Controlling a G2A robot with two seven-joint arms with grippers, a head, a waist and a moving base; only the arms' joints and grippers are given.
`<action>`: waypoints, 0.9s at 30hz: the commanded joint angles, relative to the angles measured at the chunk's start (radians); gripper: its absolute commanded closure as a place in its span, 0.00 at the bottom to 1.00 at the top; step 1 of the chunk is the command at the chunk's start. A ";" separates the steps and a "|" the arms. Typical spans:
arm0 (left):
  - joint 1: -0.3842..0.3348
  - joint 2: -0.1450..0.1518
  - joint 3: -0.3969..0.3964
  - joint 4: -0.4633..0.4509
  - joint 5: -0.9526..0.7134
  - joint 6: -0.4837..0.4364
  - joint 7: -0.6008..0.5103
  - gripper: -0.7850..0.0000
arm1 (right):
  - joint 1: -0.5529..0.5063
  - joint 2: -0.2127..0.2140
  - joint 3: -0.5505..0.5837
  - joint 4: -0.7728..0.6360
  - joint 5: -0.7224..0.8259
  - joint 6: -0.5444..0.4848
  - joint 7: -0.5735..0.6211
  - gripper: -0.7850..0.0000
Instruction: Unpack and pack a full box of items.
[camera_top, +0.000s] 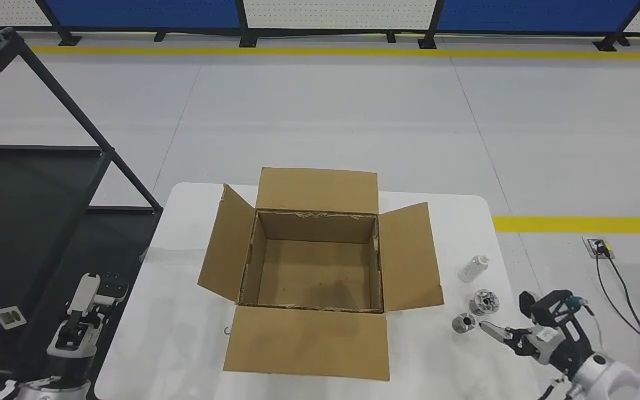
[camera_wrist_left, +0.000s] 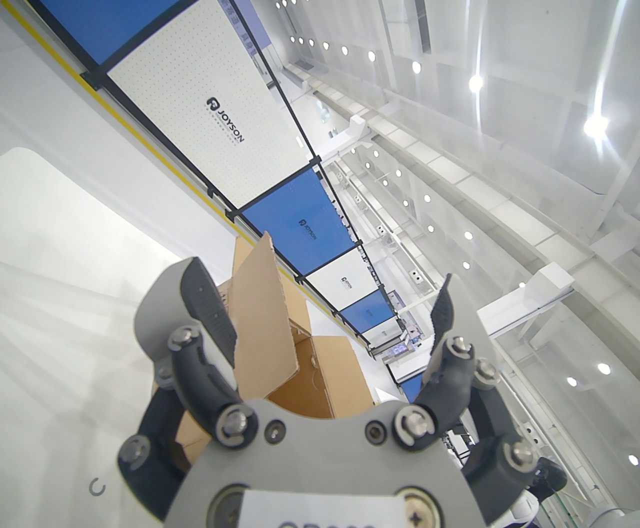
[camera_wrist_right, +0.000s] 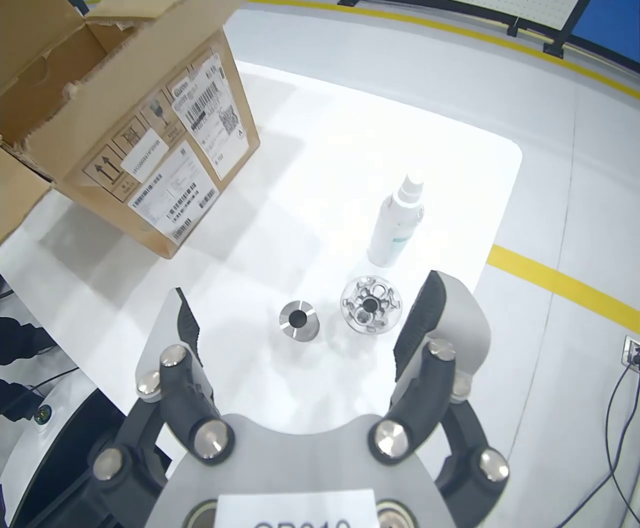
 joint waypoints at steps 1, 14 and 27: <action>0.000 0.000 0.000 0.000 0.000 0.000 0.000 0.00 | 0.000 0.001 0.005 0.003 0.009 -0.001 0.002 0.00; 0.000 0.000 0.000 0.000 0.000 0.000 0.000 0.00 | 0.008 0.009 -0.066 -0.042 -0.163 -0.049 0.067 0.00; 0.000 0.000 0.000 0.000 0.000 0.000 0.000 0.00 | 0.135 0.019 -0.232 0.055 -0.230 -0.033 0.280 0.00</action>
